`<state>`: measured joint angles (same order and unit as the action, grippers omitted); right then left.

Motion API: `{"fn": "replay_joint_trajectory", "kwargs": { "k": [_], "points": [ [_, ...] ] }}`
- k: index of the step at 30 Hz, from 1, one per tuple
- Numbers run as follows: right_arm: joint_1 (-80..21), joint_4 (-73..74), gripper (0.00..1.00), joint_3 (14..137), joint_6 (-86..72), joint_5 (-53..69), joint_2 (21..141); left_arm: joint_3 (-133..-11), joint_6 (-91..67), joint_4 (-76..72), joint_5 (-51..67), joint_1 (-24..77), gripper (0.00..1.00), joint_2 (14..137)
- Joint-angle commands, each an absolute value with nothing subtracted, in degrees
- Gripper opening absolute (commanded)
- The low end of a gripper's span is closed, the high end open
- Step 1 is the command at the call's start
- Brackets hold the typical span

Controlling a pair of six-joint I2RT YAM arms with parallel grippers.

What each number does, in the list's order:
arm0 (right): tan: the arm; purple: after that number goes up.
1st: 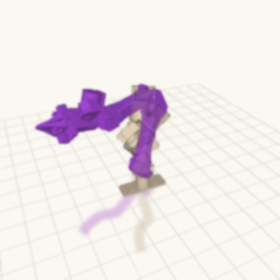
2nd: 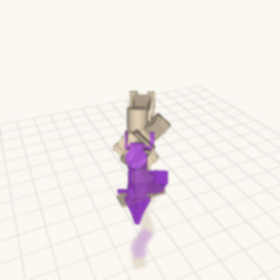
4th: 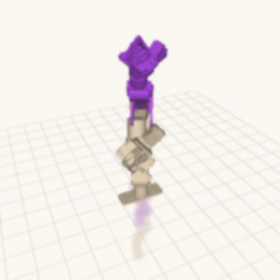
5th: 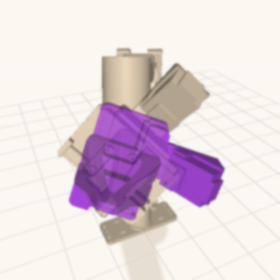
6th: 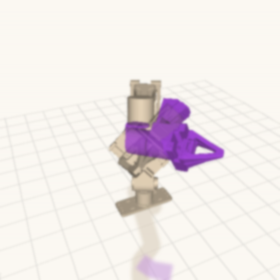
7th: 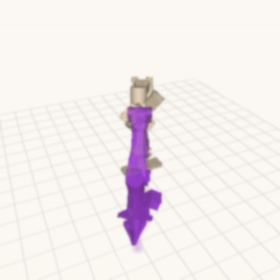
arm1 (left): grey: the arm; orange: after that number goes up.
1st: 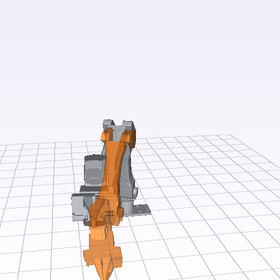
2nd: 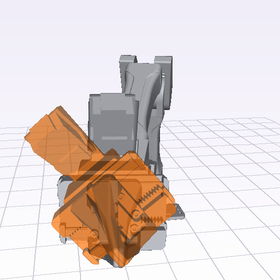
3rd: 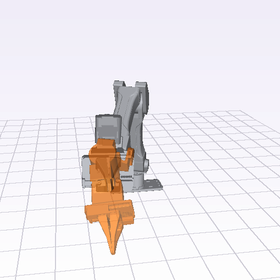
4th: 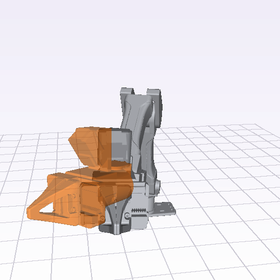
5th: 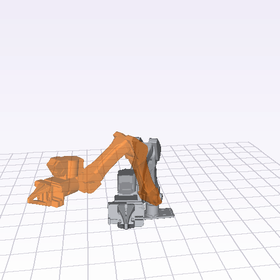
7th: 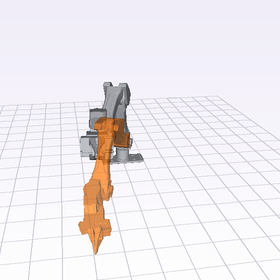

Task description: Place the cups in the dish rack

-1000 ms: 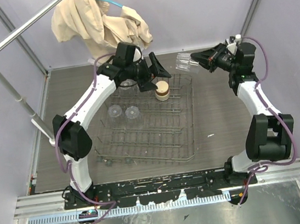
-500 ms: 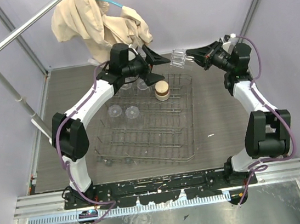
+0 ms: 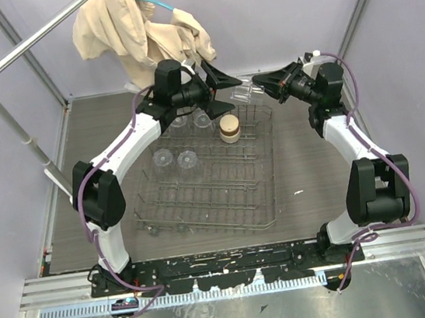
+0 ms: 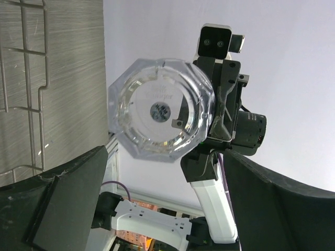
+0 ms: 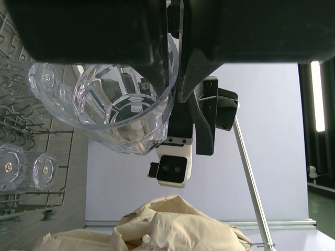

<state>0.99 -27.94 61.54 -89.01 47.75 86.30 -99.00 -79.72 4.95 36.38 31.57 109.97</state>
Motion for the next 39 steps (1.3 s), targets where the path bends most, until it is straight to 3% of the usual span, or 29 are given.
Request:
{"fn": "replay_joint_trajectory", "kwargs": {
  "k": [1, 29, 35, 39],
  "points": [
    [-0.58, -30.59, 0.01, 63.91, -88.29, 47.22, 84.52, -100.84, -80.06, 2.91, 37.27, 31.11, 0.98, 108.61],
    [-2.61, -33.93, 0.01, 62.43, -91.92, 47.02, 82.79, -100.53, -79.51, 2.93, 35.94, 30.33, 0.98, 110.59],
    [-2.88, -34.03, 0.01, 61.90, -92.02, 46.89, 82.71, -100.11, -80.07, 1.89, 35.85, 30.28, 0.88, 110.47],
    [-2.91, -33.84, 0.01, 61.41, -91.85, 47.02, 82.38, -99.72, -80.28, 1.46, 35.77, 30.24, 0.72, 110.35]
  ]
}}
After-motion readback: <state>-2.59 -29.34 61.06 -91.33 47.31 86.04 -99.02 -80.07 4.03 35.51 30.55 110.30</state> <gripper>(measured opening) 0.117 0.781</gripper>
